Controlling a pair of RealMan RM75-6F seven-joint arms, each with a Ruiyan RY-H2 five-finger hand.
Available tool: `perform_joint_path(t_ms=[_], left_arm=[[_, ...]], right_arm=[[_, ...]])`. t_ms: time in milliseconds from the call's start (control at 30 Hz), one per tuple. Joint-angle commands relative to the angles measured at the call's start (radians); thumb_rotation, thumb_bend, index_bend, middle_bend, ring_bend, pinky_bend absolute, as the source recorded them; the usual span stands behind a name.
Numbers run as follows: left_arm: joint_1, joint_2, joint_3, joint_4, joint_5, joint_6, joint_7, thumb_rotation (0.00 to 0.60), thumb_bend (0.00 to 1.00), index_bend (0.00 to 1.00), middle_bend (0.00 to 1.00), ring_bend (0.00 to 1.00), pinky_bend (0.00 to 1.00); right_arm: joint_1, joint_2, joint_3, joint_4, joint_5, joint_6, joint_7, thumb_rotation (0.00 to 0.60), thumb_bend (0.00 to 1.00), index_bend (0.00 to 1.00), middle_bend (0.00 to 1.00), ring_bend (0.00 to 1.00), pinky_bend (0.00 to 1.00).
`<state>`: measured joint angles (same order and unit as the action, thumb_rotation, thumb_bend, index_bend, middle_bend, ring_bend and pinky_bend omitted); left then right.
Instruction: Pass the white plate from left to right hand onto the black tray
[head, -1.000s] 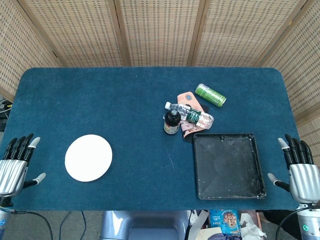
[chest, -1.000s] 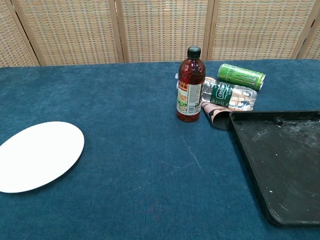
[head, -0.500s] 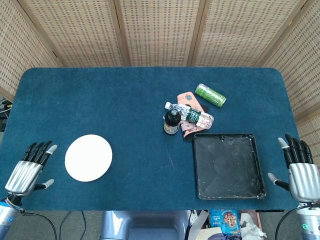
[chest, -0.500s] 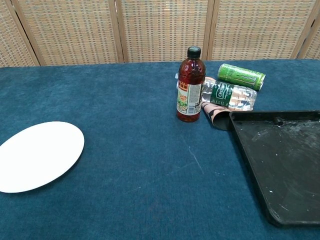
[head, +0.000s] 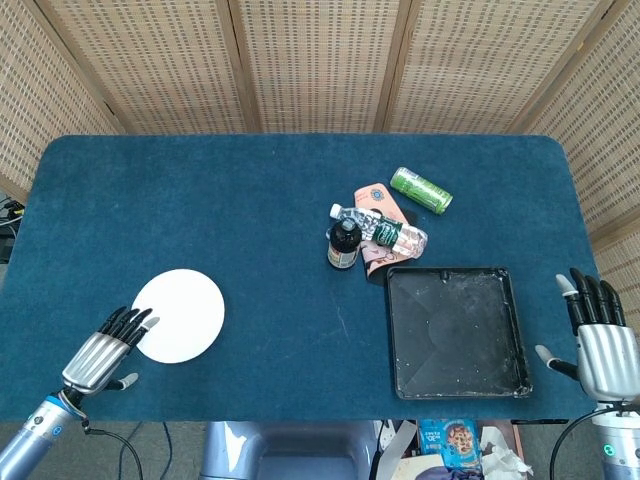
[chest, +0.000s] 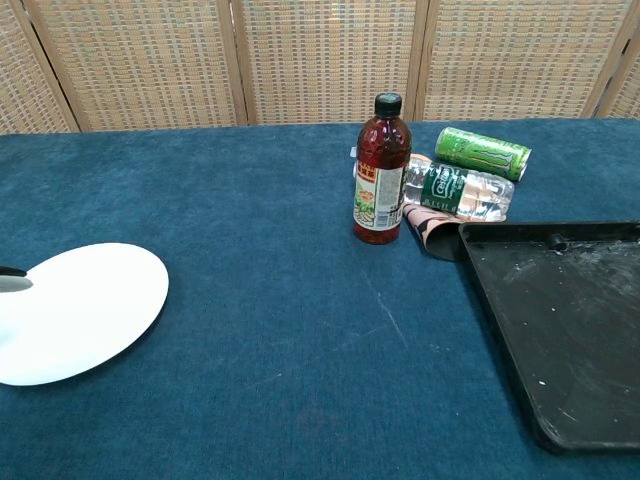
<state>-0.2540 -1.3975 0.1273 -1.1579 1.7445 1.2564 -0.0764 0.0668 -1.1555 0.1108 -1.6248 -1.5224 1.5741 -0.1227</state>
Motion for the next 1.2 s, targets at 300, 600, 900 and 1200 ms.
perform_joint_path(t_ms=[300,600,900,1200], left_arm=[[-0.011,-0.065,-0.002,0.077,0.01,0.032,-0.011,0.6,0.3,0.0,0.0,0.0,0.0],[-0.028,-0.087,0.0,0.089,0.003,0.008,0.004,0.6,0.31,0.0,0.0,0.0,0.0],[-0.051,-0.118,-0.006,0.108,-0.013,-0.022,0.008,0.6,0.35,0.0,0.0,0.0,0.0],[-0.07,-0.142,-0.012,0.127,-0.028,-0.043,0.007,0.6,0.38,0.13,0.0,0.0,0.0]], right_arm=[[0.002,0.002,0.001,0.003,0.006,-0.007,0.01,0.6,0.0,0.0,0.0,0.0,0.0],[0.003,0.002,0.001,0.005,0.01,-0.012,0.013,0.6,0.0,0.0,0.0,0.0,0.0],[0.005,0.002,0.002,0.007,0.015,-0.017,0.014,0.6,0.0,0.0,0.0,0.0,0.0],[0.007,-0.001,0.002,0.009,0.02,-0.022,0.011,0.6,0.0,0.0,0.0,0.0,0.0]])
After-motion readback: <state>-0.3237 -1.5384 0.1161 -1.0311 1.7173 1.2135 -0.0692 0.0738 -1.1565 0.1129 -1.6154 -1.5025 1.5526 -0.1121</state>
